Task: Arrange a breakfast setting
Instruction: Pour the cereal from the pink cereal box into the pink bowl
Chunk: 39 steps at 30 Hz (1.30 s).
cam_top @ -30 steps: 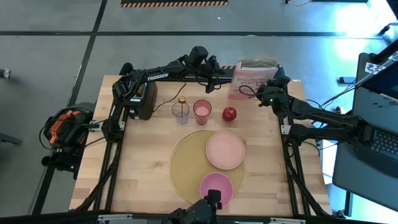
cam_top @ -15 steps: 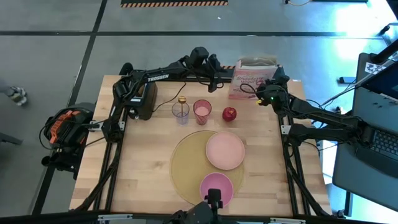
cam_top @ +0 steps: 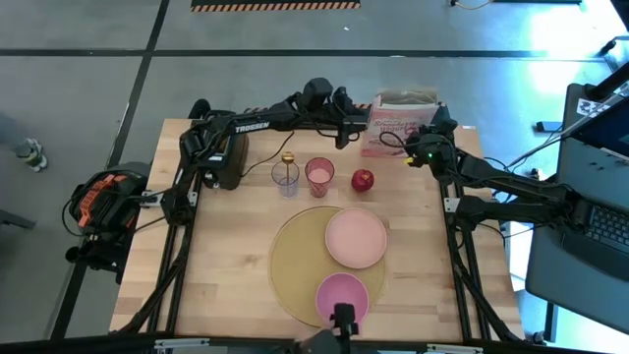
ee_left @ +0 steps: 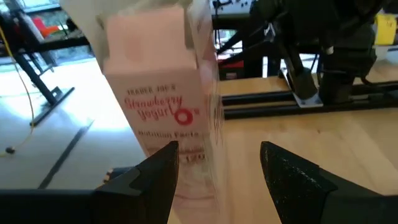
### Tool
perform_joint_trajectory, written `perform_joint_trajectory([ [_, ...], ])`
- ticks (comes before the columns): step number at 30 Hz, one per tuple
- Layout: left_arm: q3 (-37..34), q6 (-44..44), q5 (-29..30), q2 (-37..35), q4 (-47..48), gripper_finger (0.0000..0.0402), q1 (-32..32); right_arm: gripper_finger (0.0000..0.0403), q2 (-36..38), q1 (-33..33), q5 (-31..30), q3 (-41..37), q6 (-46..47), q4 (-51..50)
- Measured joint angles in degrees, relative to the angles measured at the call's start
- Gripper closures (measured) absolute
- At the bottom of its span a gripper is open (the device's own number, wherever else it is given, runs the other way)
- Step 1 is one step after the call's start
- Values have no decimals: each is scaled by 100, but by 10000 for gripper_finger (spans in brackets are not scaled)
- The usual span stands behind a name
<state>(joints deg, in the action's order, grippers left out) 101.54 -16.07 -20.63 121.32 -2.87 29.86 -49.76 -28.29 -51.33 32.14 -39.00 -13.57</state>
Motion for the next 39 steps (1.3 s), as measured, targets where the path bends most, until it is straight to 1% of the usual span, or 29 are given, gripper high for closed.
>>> perform_joint_trajectory([
  [3,0,45,118,58,-6,184,-26,384,21,295,-14,98,19,-2],
  [6,0,-81,420,116,6,184,-28,384,50,806,-210,286,10,3],
  [8,0,-89,462,124,54,184,8,384,63,1197,-361,480,-27,8],
  [11,0,-100,466,159,87,184,65,384,77,1727,-435,806,-403,8],
  [13,0,-95,442,177,152,184,117,382,87,2005,-319,1075,-668,14],
  [16,0,-95,340,179,312,184,187,359,92,2212,198,1527,-982,-9],
  [18,0,-99,305,177,480,184,218,328,92,2180,637,1893,-1125,-185],
  [21,0,-101,284,177,731,184,243,271,37,1984,1219,2605,-1224,-985],
  [24,0,-101,-4,177,869,184,282,226,-249,1654,1357,3317,-1098,-1907],
  [26,0,-103,-153,177,976,184,283,209,-530,1391,1432,3697,-1087,-2324],
  [31,0,-103,-375,175,1130,184,274,200,-1438,730,2153,4439,-1078,-3138],
  [36,0,-120,-471,175,1386,184,276,199,-2358,222,2256,5078,-1089,-4002],
  [39,0,-274,-461,175,1572,184,276,199,-2681,-17,2328,5357,-1140,-4253],
])
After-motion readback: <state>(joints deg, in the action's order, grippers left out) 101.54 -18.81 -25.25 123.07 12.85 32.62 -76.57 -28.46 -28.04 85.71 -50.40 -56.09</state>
